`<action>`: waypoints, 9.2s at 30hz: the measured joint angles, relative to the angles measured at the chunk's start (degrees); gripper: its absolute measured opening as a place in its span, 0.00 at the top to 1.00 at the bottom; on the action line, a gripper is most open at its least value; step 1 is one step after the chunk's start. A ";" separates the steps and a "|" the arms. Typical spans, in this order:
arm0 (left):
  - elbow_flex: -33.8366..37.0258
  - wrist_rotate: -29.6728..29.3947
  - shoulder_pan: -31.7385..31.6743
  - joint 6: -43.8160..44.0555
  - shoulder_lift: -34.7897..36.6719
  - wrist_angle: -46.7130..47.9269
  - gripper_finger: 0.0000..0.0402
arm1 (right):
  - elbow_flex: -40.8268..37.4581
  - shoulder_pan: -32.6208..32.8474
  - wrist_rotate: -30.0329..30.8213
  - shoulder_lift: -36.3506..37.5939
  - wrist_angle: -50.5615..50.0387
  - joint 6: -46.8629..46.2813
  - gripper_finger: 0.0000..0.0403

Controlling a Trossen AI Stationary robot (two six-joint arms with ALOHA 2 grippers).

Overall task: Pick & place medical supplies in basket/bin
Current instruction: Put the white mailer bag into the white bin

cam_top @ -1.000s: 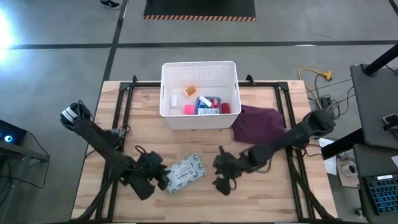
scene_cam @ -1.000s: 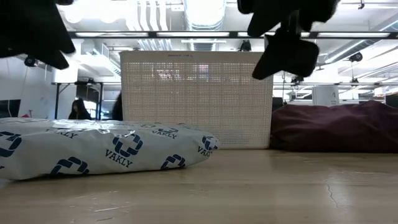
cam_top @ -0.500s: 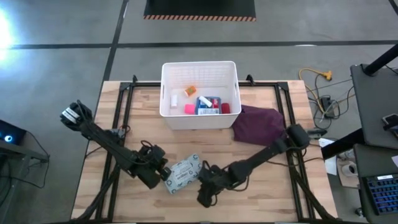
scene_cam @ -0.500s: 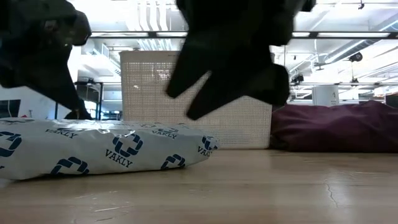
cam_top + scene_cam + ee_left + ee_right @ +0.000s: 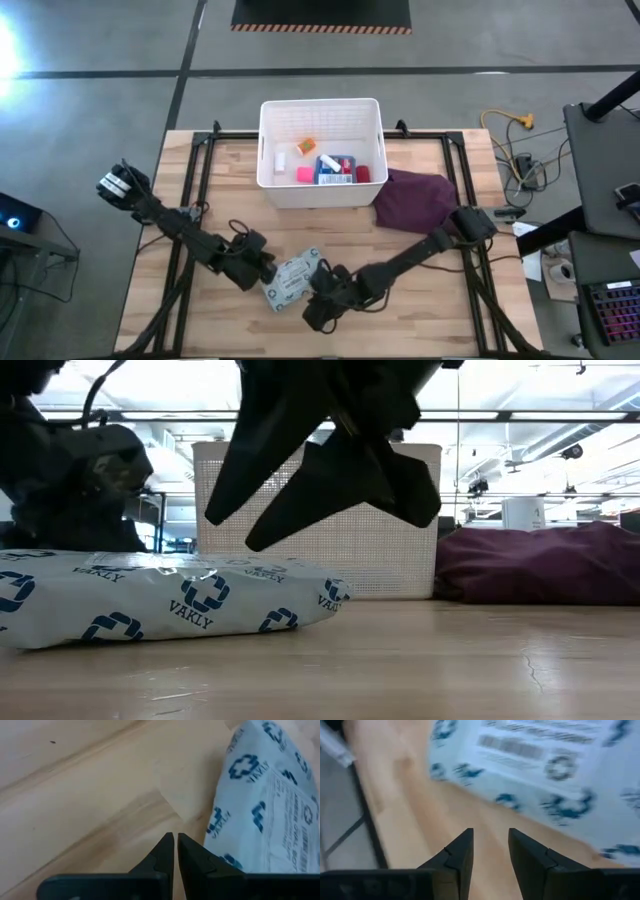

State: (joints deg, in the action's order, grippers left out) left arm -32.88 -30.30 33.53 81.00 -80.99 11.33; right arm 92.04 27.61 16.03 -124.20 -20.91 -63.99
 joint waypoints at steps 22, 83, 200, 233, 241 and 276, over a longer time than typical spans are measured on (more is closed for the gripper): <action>2.28 7.87 -3.70 -6.64 -5.43 -21.63 0.99 | -0.65 -2.07 1.82 -2.89 -2.84 -2.03 0.74; -10.01 9.76 -2.25 -18.56 -6.08 -22.25 0.99 | -0.65 -1.69 7.81 9.70 -11.27 13.84 0.57; 11.13 23.21 -6.90 -3.09 2.51 -32.80 0.43 | -3.24 -1.37 -12.63 -3.68 10.91 5.09 0.57; -12.55 29.50 -6.35 -13.35 -5.31 -13.65 0.50 | -2.90 -2.98 -6.40 -5.18 7.91 5.03 0.65; -16.45 23.96 -6.45 -14.64 -5.09 -7.67 0.50 | -2.94 -3.15 -5.83 -5.25 7.88 5.46 0.65; -15.88 21.18 -6.07 -12.75 -5.11 -19.75 0.51 | -3.68 -0.06 6.71 -1.42 -2.68 17.77 0.65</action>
State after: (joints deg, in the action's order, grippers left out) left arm -48.76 -9.13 27.46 68.25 -86.11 -8.42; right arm 88.36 27.55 22.74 -125.62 -23.59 -46.22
